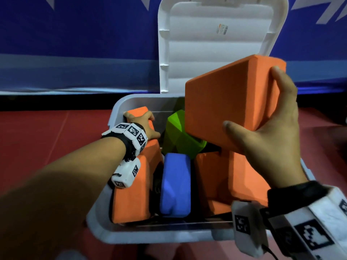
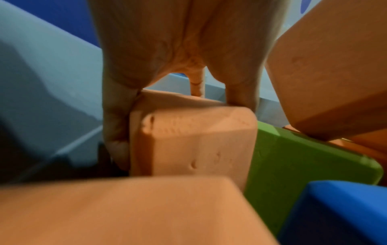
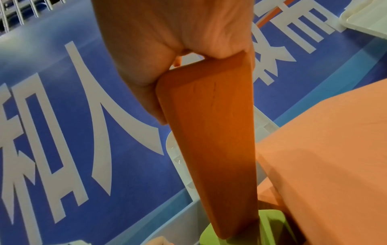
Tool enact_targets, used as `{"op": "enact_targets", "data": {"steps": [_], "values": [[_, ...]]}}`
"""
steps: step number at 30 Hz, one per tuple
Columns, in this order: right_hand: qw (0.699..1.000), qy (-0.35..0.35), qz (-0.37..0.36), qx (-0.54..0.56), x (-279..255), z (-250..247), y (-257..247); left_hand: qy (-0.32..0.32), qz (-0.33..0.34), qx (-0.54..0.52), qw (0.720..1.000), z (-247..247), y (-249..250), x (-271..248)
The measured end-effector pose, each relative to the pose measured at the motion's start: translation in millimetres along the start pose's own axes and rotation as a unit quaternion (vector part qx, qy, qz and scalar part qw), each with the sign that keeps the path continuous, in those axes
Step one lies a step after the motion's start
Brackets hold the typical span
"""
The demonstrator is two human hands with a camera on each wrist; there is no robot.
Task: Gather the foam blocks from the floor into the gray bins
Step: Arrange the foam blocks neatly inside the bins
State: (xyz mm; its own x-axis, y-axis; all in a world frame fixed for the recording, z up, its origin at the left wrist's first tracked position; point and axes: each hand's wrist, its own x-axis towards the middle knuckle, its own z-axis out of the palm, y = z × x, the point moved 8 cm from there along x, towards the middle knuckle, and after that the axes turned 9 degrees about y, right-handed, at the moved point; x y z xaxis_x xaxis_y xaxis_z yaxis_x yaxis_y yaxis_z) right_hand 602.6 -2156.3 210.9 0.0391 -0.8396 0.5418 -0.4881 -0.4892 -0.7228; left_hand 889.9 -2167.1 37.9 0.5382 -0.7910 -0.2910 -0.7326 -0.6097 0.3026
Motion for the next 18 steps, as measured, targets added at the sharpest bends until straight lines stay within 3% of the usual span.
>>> {"op": "enact_targets", "data": {"steps": [4,7,13,15,18], "values": [[1.000,-0.022,-0.005,-0.011,-1,6,-7,0.006,0.048,0.014,0.999,5,-5,1],[0.999,-0.024,-0.016,-0.023,-5,11,-10,-0.027,0.104,0.075,0.991,22,-3,-2],[1.000,0.003,0.004,-0.016,-9,3,-4,-0.077,0.026,0.034,0.996,8,-21,-26],[1.000,0.008,0.009,-0.018,-12,0,-3,-0.100,0.035,0.009,0.994,-5,-30,-45],[1.000,0.014,0.009,-0.020,-15,0,-8,-0.202,0.036,-0.009,0.979,5,-44,-95]]}}
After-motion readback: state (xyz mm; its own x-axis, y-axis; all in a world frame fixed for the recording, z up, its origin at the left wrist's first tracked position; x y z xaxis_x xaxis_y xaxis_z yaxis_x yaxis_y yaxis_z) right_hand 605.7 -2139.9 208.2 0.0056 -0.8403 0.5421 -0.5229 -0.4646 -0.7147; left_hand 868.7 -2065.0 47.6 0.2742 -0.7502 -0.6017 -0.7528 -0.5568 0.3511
